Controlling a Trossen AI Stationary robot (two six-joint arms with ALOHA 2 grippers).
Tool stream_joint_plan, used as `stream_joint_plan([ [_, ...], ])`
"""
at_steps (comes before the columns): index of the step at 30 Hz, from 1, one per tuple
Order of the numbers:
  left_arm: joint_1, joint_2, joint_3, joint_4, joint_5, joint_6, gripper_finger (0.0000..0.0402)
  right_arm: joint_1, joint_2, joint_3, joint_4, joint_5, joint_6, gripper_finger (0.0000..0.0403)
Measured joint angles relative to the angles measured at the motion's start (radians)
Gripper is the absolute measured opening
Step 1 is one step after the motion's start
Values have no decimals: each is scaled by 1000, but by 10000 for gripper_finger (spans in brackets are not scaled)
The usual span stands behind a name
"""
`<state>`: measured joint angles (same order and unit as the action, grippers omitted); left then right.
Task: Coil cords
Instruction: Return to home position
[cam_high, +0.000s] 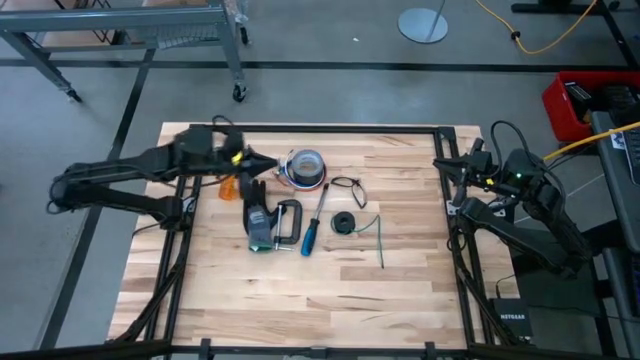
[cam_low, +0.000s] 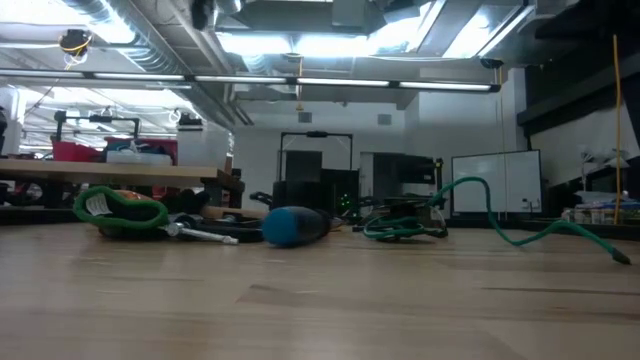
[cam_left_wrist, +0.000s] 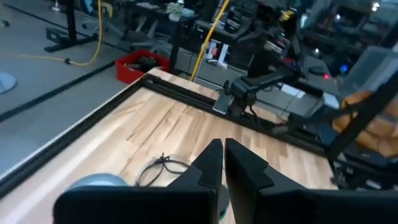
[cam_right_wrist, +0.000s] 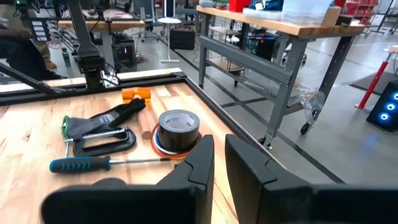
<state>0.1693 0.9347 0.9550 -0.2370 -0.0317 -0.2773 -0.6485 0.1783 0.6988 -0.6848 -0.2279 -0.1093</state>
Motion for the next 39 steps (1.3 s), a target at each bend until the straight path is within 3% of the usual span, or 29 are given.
stream_joint_plan([
  [10, -132, -165, -1, -275, -143, 88, 10, 0, -1, 59, -100, -1, 53, 44],
  [16, -191, -243, -123, -259, -238, 88, 10, 0, -60, 60, -156, -9, 81, 44],
  [21, -220, -366, -330, -93, -270, 45, 10, 0, -177, 62, -164, -9, 105, 44],
  [30, -244, -559, -705, 290, -263, 99, 10, 0, -174, 85, -232, -64, 131, 44],
  [39, -248, -648, -907, 513, -254, 136, 10, 0, -174, 85, -186, -72, 131, 44],
])
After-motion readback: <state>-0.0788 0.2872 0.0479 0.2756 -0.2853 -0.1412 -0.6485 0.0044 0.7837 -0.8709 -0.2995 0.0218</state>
